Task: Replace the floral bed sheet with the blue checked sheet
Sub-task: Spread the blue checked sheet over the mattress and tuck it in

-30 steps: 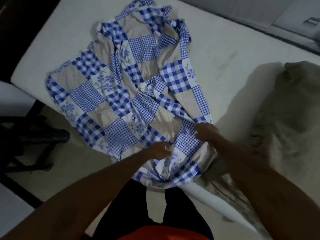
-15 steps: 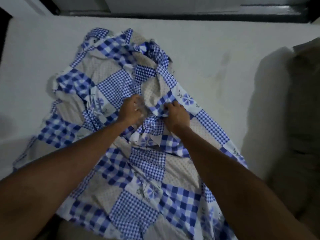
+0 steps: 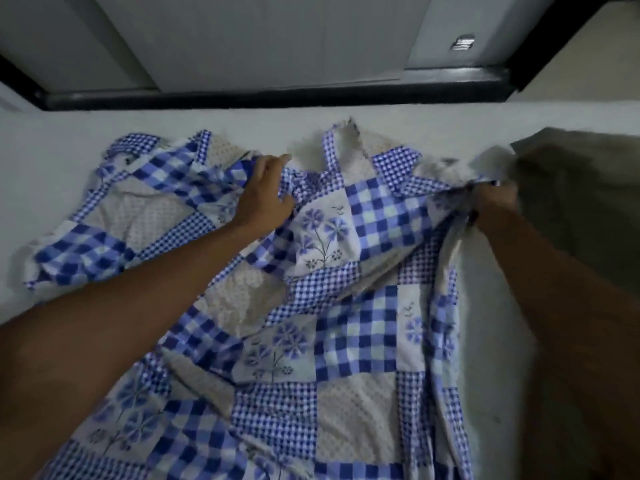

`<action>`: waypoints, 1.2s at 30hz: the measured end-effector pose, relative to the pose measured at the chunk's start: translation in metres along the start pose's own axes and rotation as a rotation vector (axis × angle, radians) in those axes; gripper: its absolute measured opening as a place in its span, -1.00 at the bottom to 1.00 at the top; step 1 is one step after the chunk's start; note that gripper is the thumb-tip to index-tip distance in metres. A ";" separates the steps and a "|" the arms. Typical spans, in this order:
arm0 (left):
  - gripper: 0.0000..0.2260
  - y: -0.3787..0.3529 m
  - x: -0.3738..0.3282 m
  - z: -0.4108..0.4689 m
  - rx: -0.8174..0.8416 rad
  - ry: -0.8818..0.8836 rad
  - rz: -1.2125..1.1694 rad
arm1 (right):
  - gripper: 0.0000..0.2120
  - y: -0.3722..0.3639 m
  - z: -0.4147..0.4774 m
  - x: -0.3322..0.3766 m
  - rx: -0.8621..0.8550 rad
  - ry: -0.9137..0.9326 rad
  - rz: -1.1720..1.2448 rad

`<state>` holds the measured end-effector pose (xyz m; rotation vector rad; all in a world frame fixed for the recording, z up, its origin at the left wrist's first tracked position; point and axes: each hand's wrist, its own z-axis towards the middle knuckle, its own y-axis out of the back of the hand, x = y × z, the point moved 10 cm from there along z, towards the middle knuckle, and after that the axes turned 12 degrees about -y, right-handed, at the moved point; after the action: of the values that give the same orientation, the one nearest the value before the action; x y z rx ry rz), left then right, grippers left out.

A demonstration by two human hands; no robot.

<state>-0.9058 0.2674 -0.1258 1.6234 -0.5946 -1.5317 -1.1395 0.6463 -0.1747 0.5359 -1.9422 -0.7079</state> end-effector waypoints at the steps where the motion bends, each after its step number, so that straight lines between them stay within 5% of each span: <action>1: -0.41 -0.008 -0.003 0.006 0.046 -0.018 0.018 | -0.81 0.004 0.001 -0.012 0.014 0.008 -0.038; 5: -0.38 -0.042 -0.014 0.021 0.200 -0.058 0.147 | -0.43 0.004 -0.020 -0.030 -0.061 0.184 -0.209; 10: -0.44 -0.074 -0.004 0.039 0.412 0.034 0.413 | -0.29 -0.023 -0.072 0.017 -0.136 0.462 -0.431; 14: -0.46 -0.079 0.014 0.056 0.496 0.122 0.427 | -0.20 -0.086 -0.081 0.050 0.168 0.624 -0.444; 16: -0.46 -0.079 0.021 0.059 0.553 0.148 0.464 | -0.22 -0.120 -0.074 0.047 0.277 0.557 -0.589; 18: -0.52 -0.080 0.027 0.059 0.615 0.132 0.490 | -0.49 -0.131 -0.064 0.046 0.260 0.532 -0.620; 20: -0.67 -0.070 0.033 0.064 0.584 0.118 0.488 | -0.79 -0.128 -0.056 0.055 0.229 0.558 -0.557; 23: -0.81 -0.027 0.026 0.086 0.281 0.120 0.436 | -0.85 -0.099 -0.037 0.075 0.169 0.422 -0.414; 26: -0.66 0.011 -0.004 0.125 -0.004 0.031 0.437 | -0.81 -0.059 -0.022 0.122 0.072 0.370 -0.172; 29: -0.51 0.039 -0.012 0.160 -0.174 0.194 0.381 | -0.73 -0.049 -0.008 0.150 0.105 0.329 -0.042; 31: -0.40 0.032 0.005 0.164 -0.106 0.415 0.314 | -0.63 -0.068 -0.001 0.138 0.239 0.285 -0.058; 33: -0.35 0.007 0.004 0.156 0.088 0.433 0.354 | -0.53 -0.074 -0.005 0.114 0.252 0.339 -0.146; 36: -0.38 -0.031 -0.017 0.128 0.170 0.287 0.501 | -0.49 -0.048 -0.026 0.076 -0.029 0.558 -0.259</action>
<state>-1.0388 0.2678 -0.1329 1.6228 -0.9062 -0.8867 -1.1465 0.5562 -0.1488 0.8739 -1.3545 -0.6582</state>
